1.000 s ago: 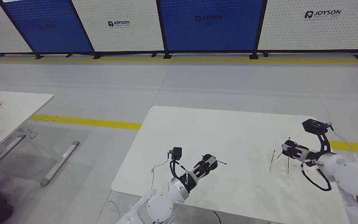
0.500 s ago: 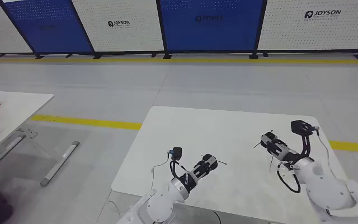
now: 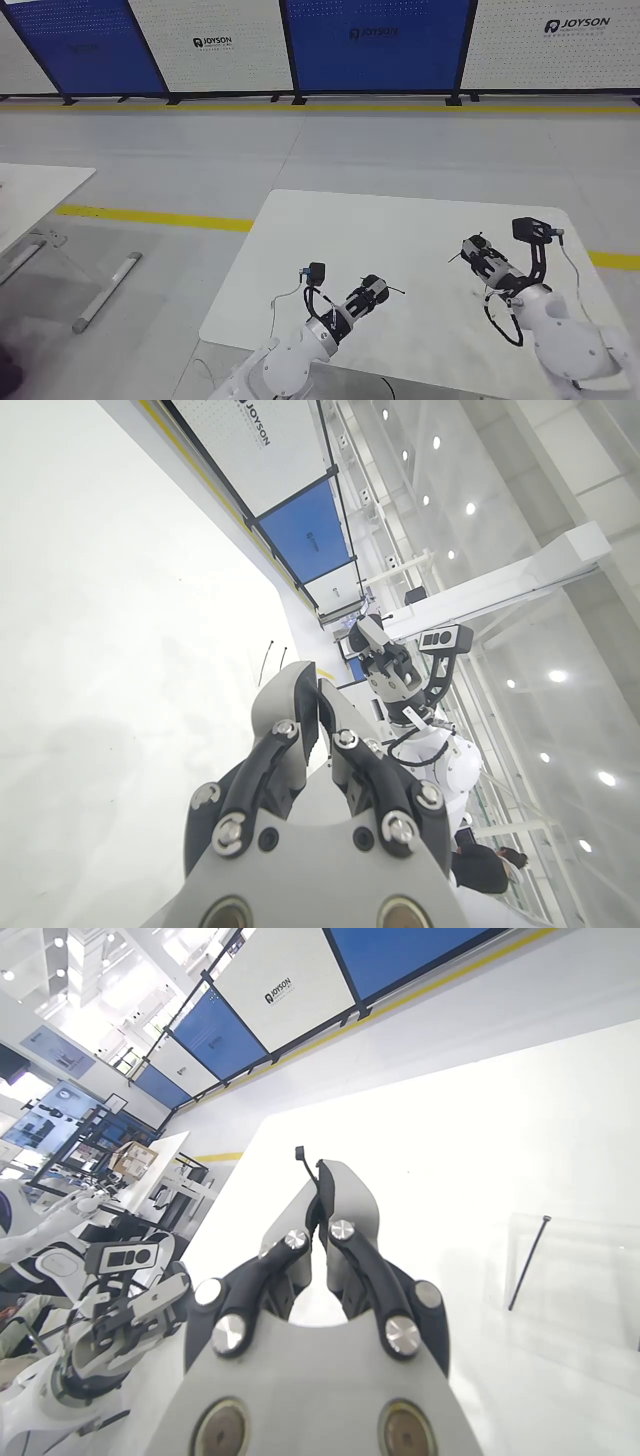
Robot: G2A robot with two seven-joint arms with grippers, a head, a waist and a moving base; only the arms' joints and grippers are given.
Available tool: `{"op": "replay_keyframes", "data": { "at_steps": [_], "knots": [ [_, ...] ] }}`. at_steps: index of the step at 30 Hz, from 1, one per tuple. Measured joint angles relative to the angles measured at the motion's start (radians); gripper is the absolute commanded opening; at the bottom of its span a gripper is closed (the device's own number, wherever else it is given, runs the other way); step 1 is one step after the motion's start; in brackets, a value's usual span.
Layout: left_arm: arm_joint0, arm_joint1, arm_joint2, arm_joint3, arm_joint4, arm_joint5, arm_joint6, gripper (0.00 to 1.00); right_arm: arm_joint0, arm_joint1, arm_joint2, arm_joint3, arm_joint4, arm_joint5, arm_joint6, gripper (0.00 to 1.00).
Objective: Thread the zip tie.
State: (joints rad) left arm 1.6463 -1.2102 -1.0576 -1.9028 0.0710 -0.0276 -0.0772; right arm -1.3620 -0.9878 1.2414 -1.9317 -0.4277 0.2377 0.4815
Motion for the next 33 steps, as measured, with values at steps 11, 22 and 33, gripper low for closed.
{"op": "replay_keyframes", "data": {
  "at_steps": [11, 22, 33],
  "knots": [
    [0.000, 0.000, 0.000, 0.000, 0.000, 0.000, 0.000, 0.00, 0.000, 0.000, 0.000, 0.000, 0.000, 0.000, 0.000, 0.00],
    [0.000, 0.000, 0.000, 0.000, 0.000, 0.000, 0.000, 0.00, 0.000, 0.000, 0.000, 0.000, 0.000, 0.000, 0.000, 0.00],
    [-0.060, -0.020, 0.050, 0.036, 0.050, -0.004, 0.138, 0.00, -0.077, -0.022, -0.027, -0.005, 0.083, -0.058, -0.207, 0.00]
  ]
}}
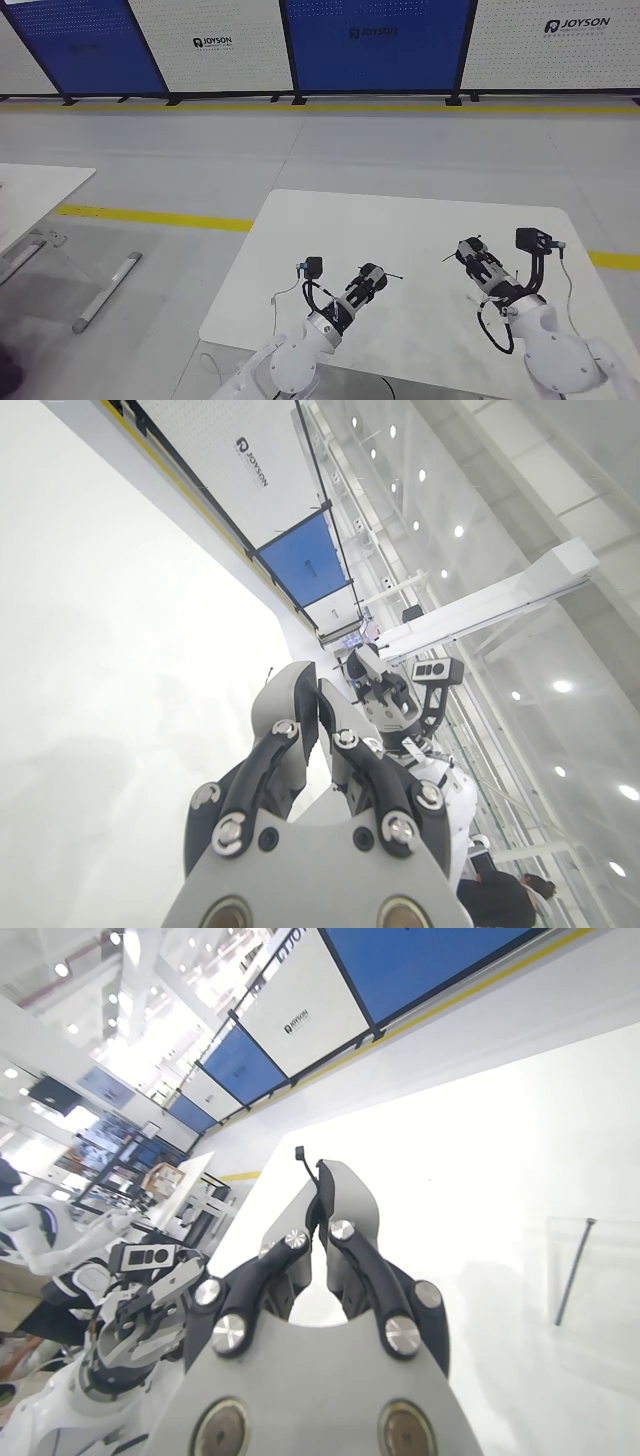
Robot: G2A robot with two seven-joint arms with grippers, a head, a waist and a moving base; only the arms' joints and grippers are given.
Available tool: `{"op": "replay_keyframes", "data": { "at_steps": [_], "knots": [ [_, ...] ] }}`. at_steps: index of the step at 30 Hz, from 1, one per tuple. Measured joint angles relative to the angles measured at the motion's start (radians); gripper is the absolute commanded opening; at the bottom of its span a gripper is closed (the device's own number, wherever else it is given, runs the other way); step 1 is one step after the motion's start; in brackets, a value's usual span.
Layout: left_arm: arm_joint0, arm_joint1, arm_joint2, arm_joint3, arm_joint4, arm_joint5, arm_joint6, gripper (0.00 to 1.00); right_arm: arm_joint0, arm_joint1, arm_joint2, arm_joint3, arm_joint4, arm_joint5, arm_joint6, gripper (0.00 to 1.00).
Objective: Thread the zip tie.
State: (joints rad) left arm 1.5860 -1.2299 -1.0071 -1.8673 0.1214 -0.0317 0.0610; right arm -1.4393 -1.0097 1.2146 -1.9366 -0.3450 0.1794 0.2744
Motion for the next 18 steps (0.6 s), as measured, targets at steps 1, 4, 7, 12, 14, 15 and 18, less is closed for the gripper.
{"op": "replay_keyframes", "data": {
  "at_steps": [1, 4, 7, 12, 14, 15, 18],
  "knots": [
    [-0.015, -0.004, 0.020, 0.010, 0.018, 0.002, 0.011, 0.00, -0.007, -0.004, -0.010, -0.001, 0.009, -0.009, -0.027, 0.00],
    [-0.047, -0.014, 0.060, 0.042, 0.057, 0.011, 0.034, 0.00, -0.010, -0.011, -0.030, 0.002, 0.021, -0.023, -0.063, 0.00],
    [-0.048, -0.014, 0.062, 0.045, 0.058, 0.013, 0.035, 0.00, -0.010, -0.011, -0.030, 0.003, 0.021, -0.022, -0.061, 0.00],
    [-0.048, -0.014, 0.061, 0.044, 0.057, 0.012, 0.035, 0.00, -0.010, -0.011, -0.030, 0.002, 0.021, -0.022, -0.061, 0.00],
    [-0.048, -0.014, 0.061, 0.044, 0.057, 0.012, 0.035, 0.00, -0.010, -0.011, -0.030, 0.002, 0.021, -0.022, -0.061, 0.00],
    [-0.048, -0.014, 0.061, 0.044, 0.057, 0.012, 0.035, 0.00, -0.010, -0.011, -0.030, 0.002, 0.021, -0.022, -0.061, 0.00],
    [-0.048, -0.014, 0.061, 0.044, 0.057, 0.012, 0.035, 0.00, -0.020, -0.017, -0.025, -0.001, 0.054, -0.023, -0.096, 0.00]
  ]
}}
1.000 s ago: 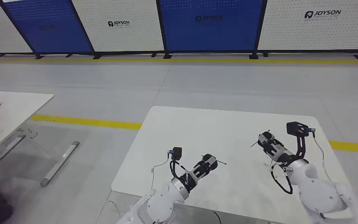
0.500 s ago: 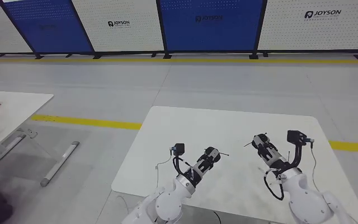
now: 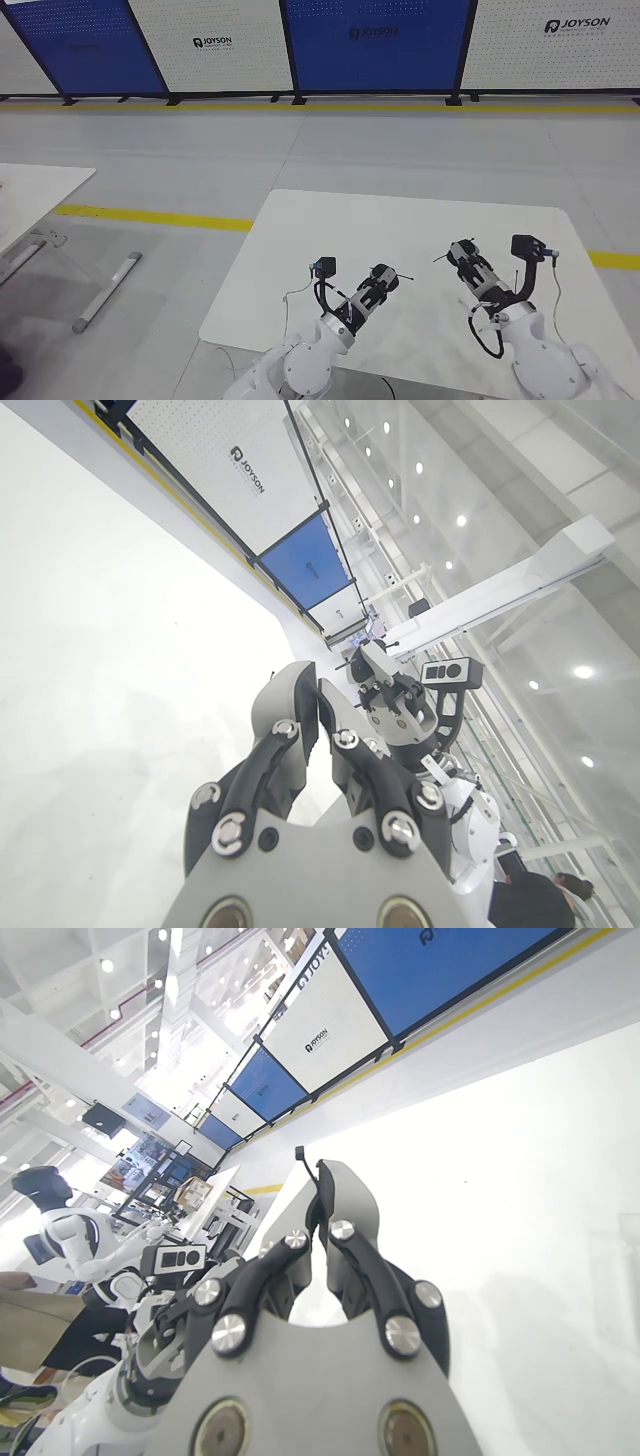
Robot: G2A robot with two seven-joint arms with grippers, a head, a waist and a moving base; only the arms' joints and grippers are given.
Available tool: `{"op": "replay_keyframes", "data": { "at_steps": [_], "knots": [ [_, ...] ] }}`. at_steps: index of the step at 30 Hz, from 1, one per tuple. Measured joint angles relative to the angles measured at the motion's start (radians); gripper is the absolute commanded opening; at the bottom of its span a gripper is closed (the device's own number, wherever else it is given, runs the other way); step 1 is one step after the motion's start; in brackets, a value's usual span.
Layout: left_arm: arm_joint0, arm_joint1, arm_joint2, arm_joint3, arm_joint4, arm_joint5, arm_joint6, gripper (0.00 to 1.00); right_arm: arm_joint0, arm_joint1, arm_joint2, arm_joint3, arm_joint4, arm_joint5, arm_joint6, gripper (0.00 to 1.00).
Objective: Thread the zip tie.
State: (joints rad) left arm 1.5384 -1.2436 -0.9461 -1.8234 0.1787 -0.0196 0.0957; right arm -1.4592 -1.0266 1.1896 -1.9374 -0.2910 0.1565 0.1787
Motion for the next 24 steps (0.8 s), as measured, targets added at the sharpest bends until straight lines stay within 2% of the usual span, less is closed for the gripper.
{"op": "replay_keyframes", "data": {
  "at_steps": [6, 10, 18, 24],
  "knots": [
    [0.000, 0.000, 0.000, 0.000, 0.000, 0.000, 0.000, 0.00, -0.058, -0.007, -0.024, -0.043, -0.061, 0.040, -0.051, 0.00],
    [0.000, 0.000, 0.000, 0.000, 0.000, 0.000, 0.000, 0.00, -0.082, -0.008, -0.038, -0.066, -0.161, 0.073, -0.053, 0.00],
    [-0.001, 0.000, -0.001, 0.000, 0.000, 0.000, 0.003, 0.00, -0.082, -0.008, -0.038, -0.066, -0.161, 0.073, -0.054, 0.00],
    [-0.022, -0.005, -0.010, 0.000, 0.036, 0.009, 0.046, 0.00, -0.082, -0.008, -0.038, -0.066, -0.161, 0.073, -0.054, 0.00]
  ]
}}
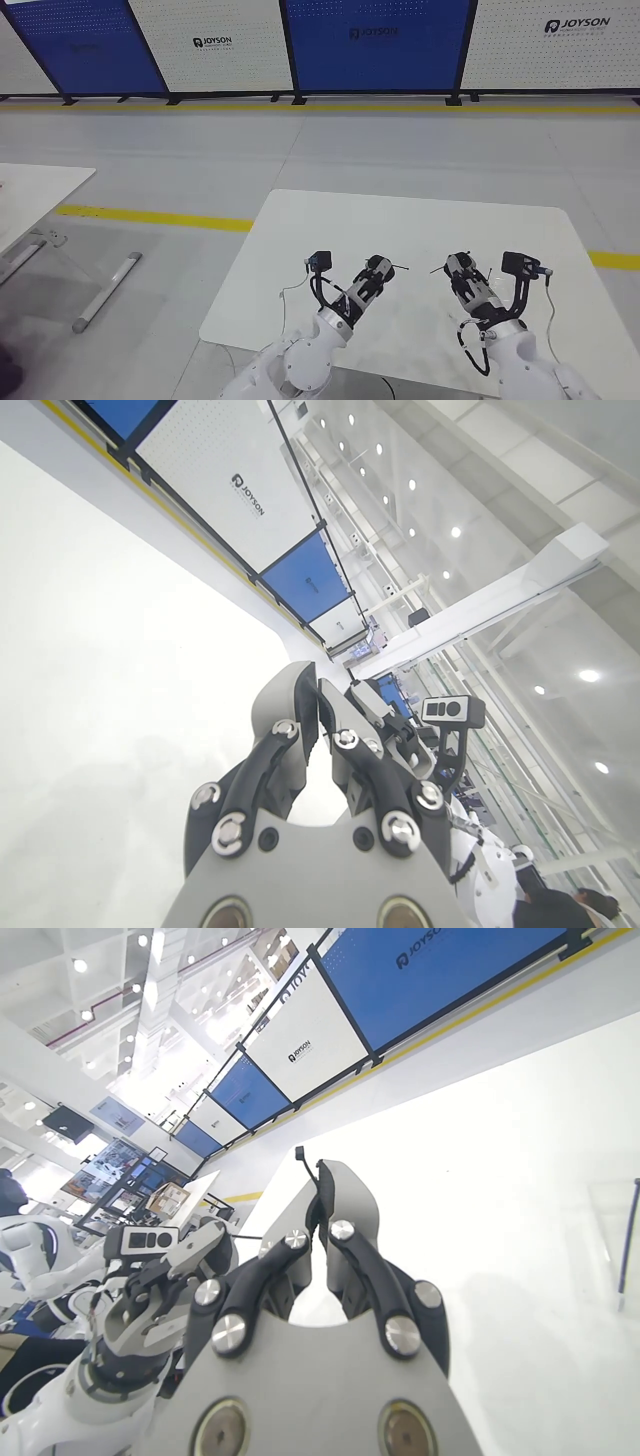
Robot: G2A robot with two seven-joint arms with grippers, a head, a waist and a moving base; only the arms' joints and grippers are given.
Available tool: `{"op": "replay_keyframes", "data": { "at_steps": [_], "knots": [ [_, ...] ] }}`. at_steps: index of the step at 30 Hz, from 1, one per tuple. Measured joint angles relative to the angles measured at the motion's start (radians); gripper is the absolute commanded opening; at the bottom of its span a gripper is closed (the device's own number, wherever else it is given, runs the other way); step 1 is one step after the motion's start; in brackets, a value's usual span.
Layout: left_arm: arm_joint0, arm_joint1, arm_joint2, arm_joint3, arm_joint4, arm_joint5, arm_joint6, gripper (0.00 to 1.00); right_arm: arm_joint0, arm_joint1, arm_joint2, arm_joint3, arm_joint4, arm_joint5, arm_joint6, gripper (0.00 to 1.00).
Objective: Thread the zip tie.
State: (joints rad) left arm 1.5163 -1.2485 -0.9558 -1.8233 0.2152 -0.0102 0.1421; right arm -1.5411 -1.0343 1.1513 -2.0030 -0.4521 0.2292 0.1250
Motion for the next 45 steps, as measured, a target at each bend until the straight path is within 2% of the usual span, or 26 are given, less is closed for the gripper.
{"op": "replay_keyframes", "data": {
  "at_steps": [3, 9, 15, 20, 32, 35, 38, 41, 45],
  "knots": [
    [-0.021, -0.004, 0.005, 0.016, 0.005, 0.026, -0.003, 0.00, 0.000, 0.000, 0.000, 0.000, 0.000, 0.000, 0.000, 0.00],
    [-0.022, -0.004, 0.006, 0.017, 0.007, 0.029, -0.004, 0.00, -0.001, -0.001, 0.000, 0.004, 0.000, -0.005, 0.000, 0.00],
    [-0.022, -0.004, 0.005, 0.017, 0.007, 0.029, -0.004, 0.00, 0.011, -0.012, -0.021, 0.020, 0.034, -0.090, 0.006, 0.00],
    [-0.022, -0.004, 0.005, 0.017, 0.007, 0.029, -0.004, 0.00, 0.053, -0.025, -0.053, 0.062, 0.030, -0.133, -0.008, 0.00],
    [-0.022, -0.004, 0.005, 0.017, 0.007, 0.029, -0.004, 0.00, 0.053, -0.027, -0.052, 0.064, 0.036, -0.136, -0.018, 0.00],
    [-0.022, -0.004, 0.005, 0.017, 0.007, 0.029, -0.004, 0.00, 0.051, -0.038, -0.053, 0.072, 0.073, -0.146, -0.098, 0.00],
    [-0.022, -0.004, 0.005, 0.017, 0.007, 0.029, -0.004, 0.00, 0.058, -0.050, -0.078, 0.092, 0.064, -0.158, -0.162, 0.00],
    [-0.022, -0.004, 0.005, 0.017, 0.007, 0.029, -0.004, 0.00, 0.066, -0.058, -0.102, 0.115, 0.035, -0.152, -0.176, 0.00],
    [-0.022, -0.004, 0.005, 0.017, 0.007, 0.029, -0.004, 0.00, 0.067, -0.058, -0.104, 0.116, 0.032, -0.150, -0.176, 0.00]
  ]
}}
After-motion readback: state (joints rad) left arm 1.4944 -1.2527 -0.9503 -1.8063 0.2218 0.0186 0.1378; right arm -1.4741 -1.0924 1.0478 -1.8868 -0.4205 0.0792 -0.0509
